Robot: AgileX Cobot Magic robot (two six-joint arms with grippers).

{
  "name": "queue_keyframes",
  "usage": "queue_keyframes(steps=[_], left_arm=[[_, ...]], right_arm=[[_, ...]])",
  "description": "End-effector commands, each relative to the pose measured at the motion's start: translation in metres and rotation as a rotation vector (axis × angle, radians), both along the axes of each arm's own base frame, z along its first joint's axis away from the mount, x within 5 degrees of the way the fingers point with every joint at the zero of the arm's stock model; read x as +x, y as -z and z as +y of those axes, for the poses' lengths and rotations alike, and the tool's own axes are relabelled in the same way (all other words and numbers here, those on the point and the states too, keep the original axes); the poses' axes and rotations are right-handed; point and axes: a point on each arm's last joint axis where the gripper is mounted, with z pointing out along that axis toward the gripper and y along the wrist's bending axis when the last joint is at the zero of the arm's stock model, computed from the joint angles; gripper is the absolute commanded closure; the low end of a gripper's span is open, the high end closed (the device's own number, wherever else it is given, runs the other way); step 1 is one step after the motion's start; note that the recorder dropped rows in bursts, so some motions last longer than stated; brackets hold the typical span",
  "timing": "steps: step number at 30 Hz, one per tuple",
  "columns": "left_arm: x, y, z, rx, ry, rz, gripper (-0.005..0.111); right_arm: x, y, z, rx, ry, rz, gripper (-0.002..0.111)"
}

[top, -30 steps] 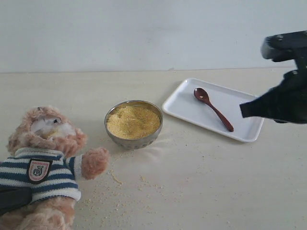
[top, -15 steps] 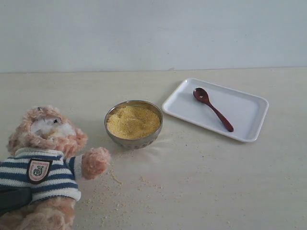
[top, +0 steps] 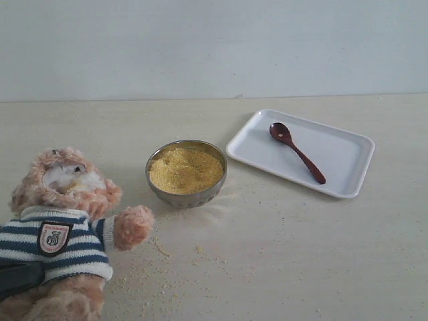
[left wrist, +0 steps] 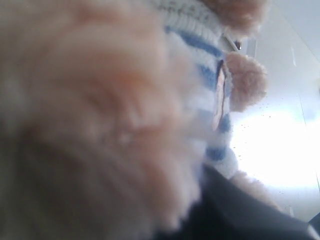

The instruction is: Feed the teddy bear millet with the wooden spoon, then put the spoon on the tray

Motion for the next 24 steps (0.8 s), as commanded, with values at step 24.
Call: queue_keyframes(steps=[24], left_arm=[[0.0,-0.003,-0.001,-0.02,0.0,-0.021,0.102]], right_arm=[[-0.026,0.061,-0.012,-0.078,0.071,-0.014,0.108]])
